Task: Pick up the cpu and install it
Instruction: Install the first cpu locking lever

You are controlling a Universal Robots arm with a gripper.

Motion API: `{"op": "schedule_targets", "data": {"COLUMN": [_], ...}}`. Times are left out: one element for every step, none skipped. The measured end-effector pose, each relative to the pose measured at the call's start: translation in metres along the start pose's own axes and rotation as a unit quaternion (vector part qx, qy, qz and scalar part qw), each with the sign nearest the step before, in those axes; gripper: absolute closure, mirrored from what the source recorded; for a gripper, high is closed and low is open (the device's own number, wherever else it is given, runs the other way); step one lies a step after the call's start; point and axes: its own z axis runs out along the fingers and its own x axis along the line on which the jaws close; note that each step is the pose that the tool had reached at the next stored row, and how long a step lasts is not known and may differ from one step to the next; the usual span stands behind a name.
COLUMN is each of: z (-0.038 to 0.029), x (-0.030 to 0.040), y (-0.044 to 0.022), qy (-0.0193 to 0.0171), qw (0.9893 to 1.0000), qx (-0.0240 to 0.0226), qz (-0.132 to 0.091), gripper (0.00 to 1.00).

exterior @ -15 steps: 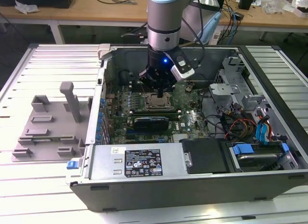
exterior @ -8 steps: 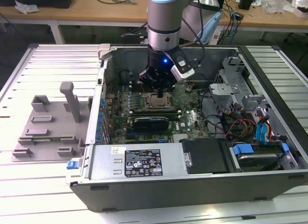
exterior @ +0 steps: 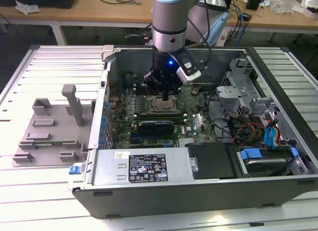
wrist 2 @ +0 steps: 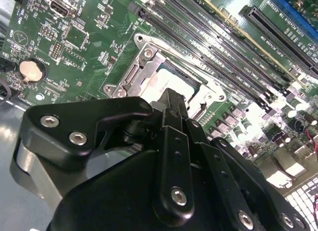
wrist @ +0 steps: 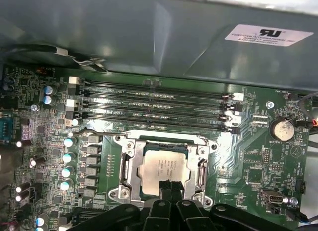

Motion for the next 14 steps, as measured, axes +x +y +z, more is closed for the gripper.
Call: {"op": "schedule_targets", "data": {"z": [-0.0012,-0.0031,-0.0074,-0.0098,-0.0115,-0.0152,-0.017,-0.0188,-0.02,-0.0228,-0.0247,-0.025,-0.0251,-0.0252], "x": [-0.0001,-0.0001,-0.0003,-0.0003,-0.0004,-0.0005,-0.0006,-0.0006,-0.0007,-0.0008,-0.0008,-0.0009,-0.0008,-0.0008], "y": [0.0,0.0,-0.0001,-0.0001,-0.0001,-0.0002,-0.0002,-0.0002,-0.0003,-0.0003,-0.0003,-0.0003,-0.0003,-0.0003], "qy": [0.0,0.0,0.0,0.0,0.0,0.0,0.0,0.0,0.0,0.0,0.0,-0.0001,-0.0001,0.0], "qw": [1.0,1.0,1.0,1.0,1.0,1.0,1.0,1.0,1.0,1.0,1.0,1.0,1.0,1.0], "qx": [0.0,0.0,-0.0001,0.0,-0.0001,0.0,0.0,0.0,0.0,0.0,-0.0001,-0.0002,-0.0001,-0.0001], "qz": [0.0,0.0,0.0,0.0,0.0,0.0,0.0,0.0,0.0,0.0,0.0,0.0,0.0,0.0], "gripper": [0.89,0.89,0.89,0.89,0.89,0.89,0.89,0.89,0.89,0.89,0.89,0.89,0.89,0.89]}}
